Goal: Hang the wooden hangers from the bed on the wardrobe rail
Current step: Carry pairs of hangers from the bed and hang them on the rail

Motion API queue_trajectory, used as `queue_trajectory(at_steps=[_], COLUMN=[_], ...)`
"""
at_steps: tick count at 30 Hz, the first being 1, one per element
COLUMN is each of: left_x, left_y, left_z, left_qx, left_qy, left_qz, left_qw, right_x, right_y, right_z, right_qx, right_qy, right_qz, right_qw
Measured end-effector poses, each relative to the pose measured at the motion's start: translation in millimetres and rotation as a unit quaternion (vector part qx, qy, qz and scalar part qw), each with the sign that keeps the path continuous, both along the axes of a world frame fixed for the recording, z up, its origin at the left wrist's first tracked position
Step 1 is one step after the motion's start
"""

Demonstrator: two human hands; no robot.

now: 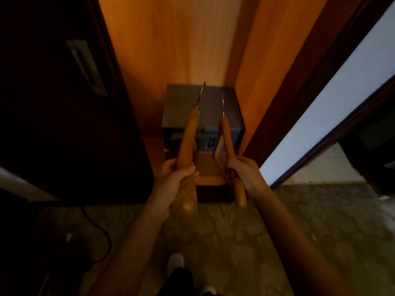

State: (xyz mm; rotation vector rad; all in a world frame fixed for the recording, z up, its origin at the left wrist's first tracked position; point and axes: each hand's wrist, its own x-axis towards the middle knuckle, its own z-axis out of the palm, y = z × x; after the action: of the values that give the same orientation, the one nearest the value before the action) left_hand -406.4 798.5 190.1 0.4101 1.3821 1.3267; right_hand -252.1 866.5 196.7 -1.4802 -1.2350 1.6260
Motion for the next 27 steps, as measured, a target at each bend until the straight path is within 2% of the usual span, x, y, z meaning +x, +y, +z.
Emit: queue_trajectory(at_steps=[9,15,23,27], left_x=[-46,-48,-43,-36], left_y=[123,185,271,315], left_z=[111,169,225,263], left_qx=[0.134,0.177,0.220,0.262], left_qy=[0.061,0.043,0.092,0.064], left_qz=[-0.065,-0.036,-0.009,0.023], left_qw=[0.987,0.983,0.971,0.963], right_x=[-43,-53,-59,-60], right_y=[99,159,252,301], right_z=[115,179,242,280], right_qx=[0.131,0.197,0.263,0.307], right_qy=[0.034,0.051,0.101,0.105], right_qz=[-0.038,-0.009,0.051,0.094], right_qw=[0.990,0.979,0.958,0.941])
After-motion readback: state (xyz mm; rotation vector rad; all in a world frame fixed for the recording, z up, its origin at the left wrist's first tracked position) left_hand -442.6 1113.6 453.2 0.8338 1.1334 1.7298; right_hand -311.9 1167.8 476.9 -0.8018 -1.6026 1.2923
